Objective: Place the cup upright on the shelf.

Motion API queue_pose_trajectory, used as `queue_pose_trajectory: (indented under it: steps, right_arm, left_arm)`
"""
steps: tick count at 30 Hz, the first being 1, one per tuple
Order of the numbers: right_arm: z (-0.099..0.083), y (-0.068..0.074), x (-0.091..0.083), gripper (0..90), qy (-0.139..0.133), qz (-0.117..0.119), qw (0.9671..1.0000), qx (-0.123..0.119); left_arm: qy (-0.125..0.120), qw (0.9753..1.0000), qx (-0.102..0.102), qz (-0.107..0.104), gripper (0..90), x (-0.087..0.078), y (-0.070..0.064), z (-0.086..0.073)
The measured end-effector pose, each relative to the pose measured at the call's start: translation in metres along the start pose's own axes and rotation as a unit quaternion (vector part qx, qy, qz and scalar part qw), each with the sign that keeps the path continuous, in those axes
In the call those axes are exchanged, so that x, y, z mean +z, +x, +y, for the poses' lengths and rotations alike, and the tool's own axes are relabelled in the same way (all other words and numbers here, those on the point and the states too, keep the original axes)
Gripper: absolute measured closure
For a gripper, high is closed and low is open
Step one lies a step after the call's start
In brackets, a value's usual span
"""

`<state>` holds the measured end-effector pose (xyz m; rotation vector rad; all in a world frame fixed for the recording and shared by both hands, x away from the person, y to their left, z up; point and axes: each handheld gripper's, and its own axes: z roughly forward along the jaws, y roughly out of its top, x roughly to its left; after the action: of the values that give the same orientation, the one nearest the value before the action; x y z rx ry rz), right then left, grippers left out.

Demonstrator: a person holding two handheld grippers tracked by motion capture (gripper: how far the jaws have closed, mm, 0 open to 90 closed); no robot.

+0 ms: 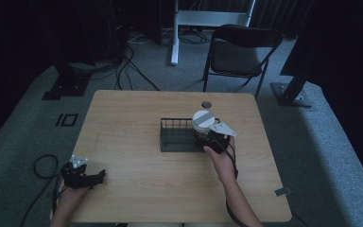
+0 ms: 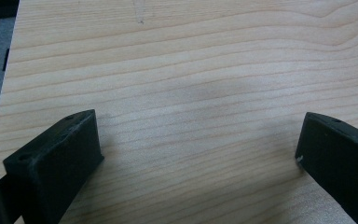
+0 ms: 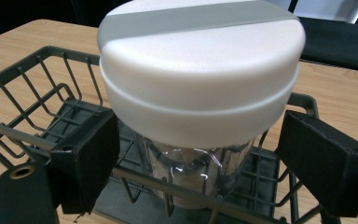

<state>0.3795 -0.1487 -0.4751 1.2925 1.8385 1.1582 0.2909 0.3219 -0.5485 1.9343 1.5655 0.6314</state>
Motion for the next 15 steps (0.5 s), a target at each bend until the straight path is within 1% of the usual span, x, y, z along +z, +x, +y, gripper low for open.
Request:
queue_pose_trajectory:
  steps: [9, 12, 15]
  right_arm:
    - [-0.003, -0.006, -0.010, 12.9, -0.006, 0.002, 1.0000, 0.004]
    - [-0.005, -0.007, -0.014, 12.9, -0.007, -0.004, 1.0000, 0.003]
    - [-0.007, -0.010, -0.017, 12.9, -0.009, -0.003, 0.9999, 0.008]
  left_arm:
    - [0.000, 1.0000, 0.000, 0.000, 0.1, 0.000, 0.000, 0.000]
    - [0.000, 1.0000, 0.000, 0.000, 0.1, 0.000, 0.000, 0.000]
    - [0.000, 1.0000, 0.000, 0.000, 0.1, 0.000, 0.000, 0.000]
